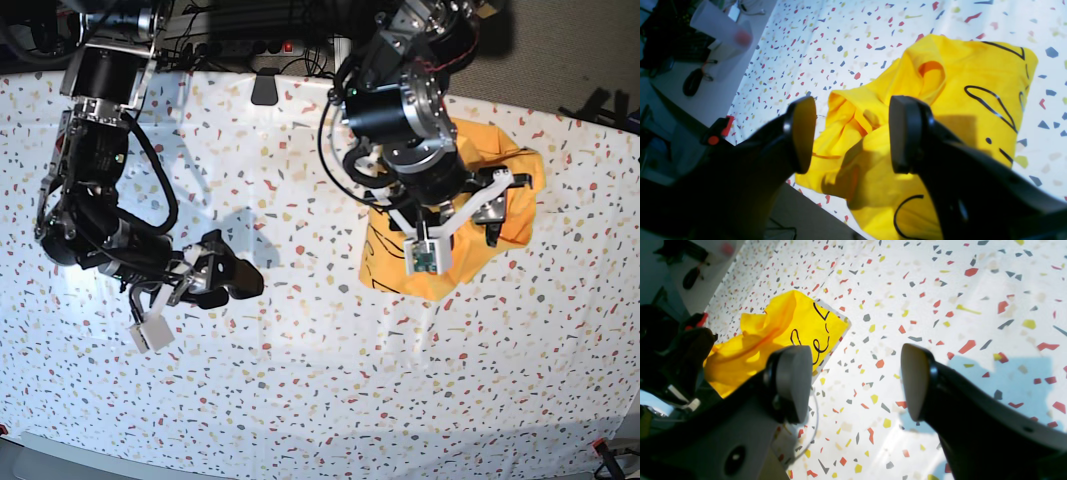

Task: Fold the T-shirt properly
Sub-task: 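Move the right gripper back toward the bundle's edge, then tuck the loose flap under the bundle with the right gripper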

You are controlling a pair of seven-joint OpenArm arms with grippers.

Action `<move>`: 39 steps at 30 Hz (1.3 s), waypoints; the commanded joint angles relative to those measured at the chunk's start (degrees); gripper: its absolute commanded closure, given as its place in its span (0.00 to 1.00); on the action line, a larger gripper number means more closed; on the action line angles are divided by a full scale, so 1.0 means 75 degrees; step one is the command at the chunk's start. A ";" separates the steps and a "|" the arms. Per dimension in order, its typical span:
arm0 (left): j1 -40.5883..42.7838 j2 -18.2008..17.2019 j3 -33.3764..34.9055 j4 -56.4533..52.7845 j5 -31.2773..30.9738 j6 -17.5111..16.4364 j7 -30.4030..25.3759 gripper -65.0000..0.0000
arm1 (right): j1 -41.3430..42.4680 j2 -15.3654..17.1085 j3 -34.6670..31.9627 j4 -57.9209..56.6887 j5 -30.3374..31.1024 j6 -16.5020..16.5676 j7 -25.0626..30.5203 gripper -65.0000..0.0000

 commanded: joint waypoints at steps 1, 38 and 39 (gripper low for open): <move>-0.0087 0.0064 0.0006 0.0117 0.0224 0.0052 -0.0143 0.48 | 0.0207 0.0064 0.0017 0.0146 0.0300 0.0034 0.0227 0.36; 0.0653 -0.0918 -0.1996 -0.1749 -0.3532 0.0026 -0.1813 0.48 | 0.2932 -0.2751 -0.3934 -0.6035 -0.4237 0.0034 0.3212 0.36; 0.0653 -0.0918 -0.2028 -0.1836 -0.3532 -0.0076 -0.1947 0.48 | 0.2908 -0.2702 -0.3934 -0.6111 -0.4261 0.0034 0.3200 0.36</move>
